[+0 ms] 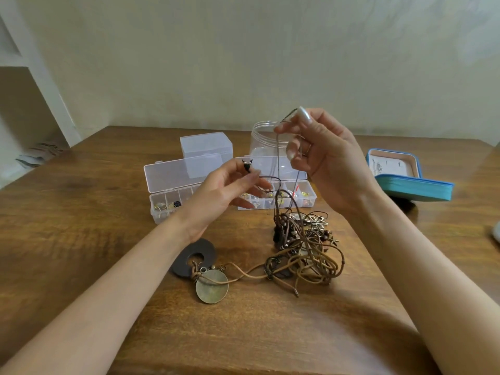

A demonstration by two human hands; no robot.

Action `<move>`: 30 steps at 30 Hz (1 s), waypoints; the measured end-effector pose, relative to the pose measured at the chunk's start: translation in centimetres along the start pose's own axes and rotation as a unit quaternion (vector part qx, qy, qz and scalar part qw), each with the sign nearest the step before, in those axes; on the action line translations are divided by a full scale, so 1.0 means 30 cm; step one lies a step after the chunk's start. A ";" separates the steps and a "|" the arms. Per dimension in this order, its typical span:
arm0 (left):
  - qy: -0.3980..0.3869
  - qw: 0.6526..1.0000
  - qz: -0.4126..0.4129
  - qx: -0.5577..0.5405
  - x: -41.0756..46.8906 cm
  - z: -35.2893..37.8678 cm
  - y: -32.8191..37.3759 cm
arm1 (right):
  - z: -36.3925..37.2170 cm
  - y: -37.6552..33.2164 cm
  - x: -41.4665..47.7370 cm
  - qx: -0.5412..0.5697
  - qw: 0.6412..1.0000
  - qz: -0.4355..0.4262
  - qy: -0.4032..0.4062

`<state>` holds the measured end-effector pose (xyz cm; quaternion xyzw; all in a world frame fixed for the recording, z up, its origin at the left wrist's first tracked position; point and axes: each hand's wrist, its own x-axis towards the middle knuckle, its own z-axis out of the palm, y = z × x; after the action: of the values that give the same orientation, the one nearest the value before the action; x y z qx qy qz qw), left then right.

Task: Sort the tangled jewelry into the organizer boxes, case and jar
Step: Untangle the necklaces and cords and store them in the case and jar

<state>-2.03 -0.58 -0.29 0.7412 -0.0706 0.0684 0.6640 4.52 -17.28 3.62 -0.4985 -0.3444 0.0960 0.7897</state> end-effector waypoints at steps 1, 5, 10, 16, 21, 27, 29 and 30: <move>-0.016 0.999 -0.004 0.028 -0.002 0.005 -0.001 | 0.002 0.000 0.000 -0.006 1.000 0.002 -0.007; -0.044 0.992 -0.014 0.120 -0.009 0.024 -0.012 | 0.006 0.002 0.002 -0.027 0.999 0.011 -0.033; 0.010 0.993 0.011 0.113 -0.004 0.019 -0.021 | 0.005 0.006 0.005 -0.027 0.998 0.025 -0.045; 0.047 0.991 0.077 0.101 -0.004 -0.024 0.020 | -0.017 0.023 0.003 -0.044 0.998 0.054 -0.005; 0.085 0.987 0.109 0.080 -0.009 -0.065 0.046 | -0.037 0.033 0.003 -0.042 0.996 0.073 0.020; 0.138 0.985 0.094 0.033 -0.010 -0.095 0.064 | -0.045 0.042 0.004 -0.036 0.996 0.079 0.028; 0.141 0.987 0.066 -0.023 -0.012 -0.091 0.068 | -0.046 0.040 0.005 -0.028 0.996 0.077 0.027; 0.138 0.987 0.055 -0.059 -0.014 -0.091 0.071 | -0.045 0.040 0.006 -0.018 0.997 0.076 0.027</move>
<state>-2.87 1.92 1.99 0.6790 -0.0228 0.2021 0.7054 5.75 -17.59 2.30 -0.5395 -0.2855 0.1363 0.7803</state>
